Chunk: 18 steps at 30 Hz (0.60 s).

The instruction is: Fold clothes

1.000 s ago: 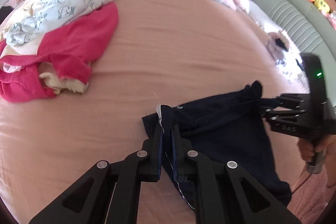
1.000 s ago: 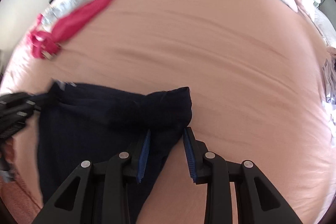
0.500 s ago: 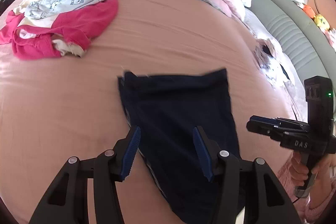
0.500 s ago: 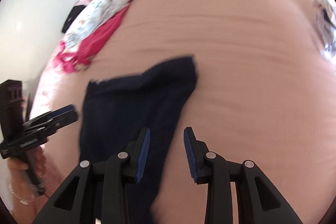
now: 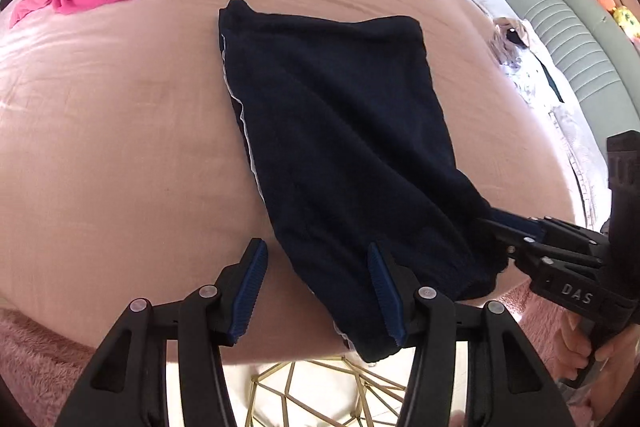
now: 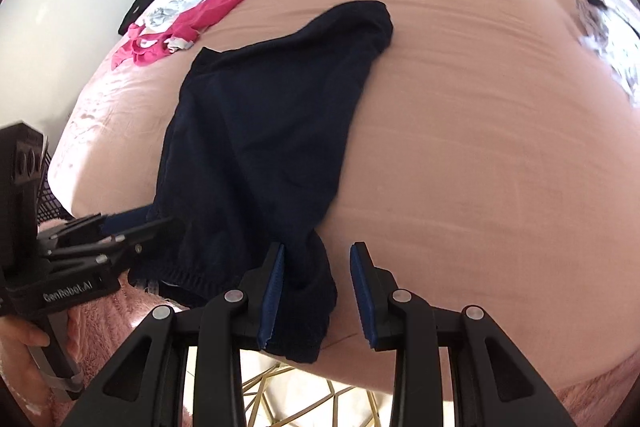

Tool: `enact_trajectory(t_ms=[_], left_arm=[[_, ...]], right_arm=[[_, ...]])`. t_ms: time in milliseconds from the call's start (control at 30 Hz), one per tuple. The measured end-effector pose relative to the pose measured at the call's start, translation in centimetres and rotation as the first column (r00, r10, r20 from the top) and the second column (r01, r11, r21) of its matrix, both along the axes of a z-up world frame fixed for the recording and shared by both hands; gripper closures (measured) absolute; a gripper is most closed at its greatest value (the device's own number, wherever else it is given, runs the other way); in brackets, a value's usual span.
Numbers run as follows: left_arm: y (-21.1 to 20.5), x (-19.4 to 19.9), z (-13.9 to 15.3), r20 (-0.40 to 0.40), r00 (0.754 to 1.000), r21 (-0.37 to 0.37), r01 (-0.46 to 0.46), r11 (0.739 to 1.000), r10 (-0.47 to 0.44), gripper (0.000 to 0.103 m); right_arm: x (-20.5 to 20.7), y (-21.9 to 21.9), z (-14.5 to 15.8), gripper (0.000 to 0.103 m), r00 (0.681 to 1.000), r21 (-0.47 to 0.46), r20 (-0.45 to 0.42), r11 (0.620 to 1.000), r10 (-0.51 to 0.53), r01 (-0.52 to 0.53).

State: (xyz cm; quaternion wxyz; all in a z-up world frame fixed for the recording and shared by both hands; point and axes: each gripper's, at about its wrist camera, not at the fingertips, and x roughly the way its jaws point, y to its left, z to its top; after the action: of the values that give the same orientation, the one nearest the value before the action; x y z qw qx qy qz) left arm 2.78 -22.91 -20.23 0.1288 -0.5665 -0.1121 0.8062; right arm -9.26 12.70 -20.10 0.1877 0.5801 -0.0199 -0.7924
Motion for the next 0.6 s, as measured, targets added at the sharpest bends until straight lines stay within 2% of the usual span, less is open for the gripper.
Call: enact_trajectory(t_ms=[67,100,133,200,333,400,433,500,600], left_arm=[[0.3,0.6,0.6,-0.013,1.0,0.042,0.005,0.999,-0.005,0.054],[0.8,0.8,0.7,-0.023,1.0,0.03,0.02,0.999,-0.019,0.054],[1.3,0.9,0.5,-0.021,0.999,-0.014,0.04,0.999,-0.041,0.054],[2.4,0.7,-0.7,0.03,0.996,-0.144,0.09,0.986,-0.086,0.053],[2.5,1.4,0.1,0.049,0.993,-0.222,0.119,0.968,-0.111,0.052],[2.3,1.5,0.7,0.048,0.993,-0.274,0.114,0.955,-0.105,0.052],[2.1,1.4,1.1,0.034,0.995,-0.273,0.1,0.957,-0.094,0.052],[1.8,1.2,2.1,-0.014,0.996,-0.197,0.082,0.977,-0.087,0.052],[3.2,0.7,2.9,-0.081,0.987,-0.146,0.123,0.982,-0.136,0.052]], right_arm=[[0.5,0.1,-0.1,0.07,1.0,-0.016,-0.005,1.0,-0.002,0.002],[0.7,0.0,-0.2,0.07,1.0,-0.023,-0.011,1.0,-0.005,0.004],[0.7,-0.2,-0.5,0.07,1.0,-0.018,-0.009,1.0,-0.003,0.002],[0.6,-0.8,-1.5,0.07,1.0,0.014,0.017,1.0,0.013,-0.013],[1.5,-0.6,-1.1,0.068,0.999,0.045,0.015,0.998,0.043,-0.044],[1.8,-0.5,-0.6,0.063,0.999,0.052,0.003,0.997,0.055,-0.055],[1.6,-0.3,-0.3,0.062,0.998,0.046,-0.015,0.998,0.054,-0.053],[1.3,-0.1,0.5,0.063,0.997,0.035,-0.05,0.998,0.053,-0.051],[0.8,0.3,1.6,0.062,0.993,0.018,-0.104,0.999,0.049,-0.048]])
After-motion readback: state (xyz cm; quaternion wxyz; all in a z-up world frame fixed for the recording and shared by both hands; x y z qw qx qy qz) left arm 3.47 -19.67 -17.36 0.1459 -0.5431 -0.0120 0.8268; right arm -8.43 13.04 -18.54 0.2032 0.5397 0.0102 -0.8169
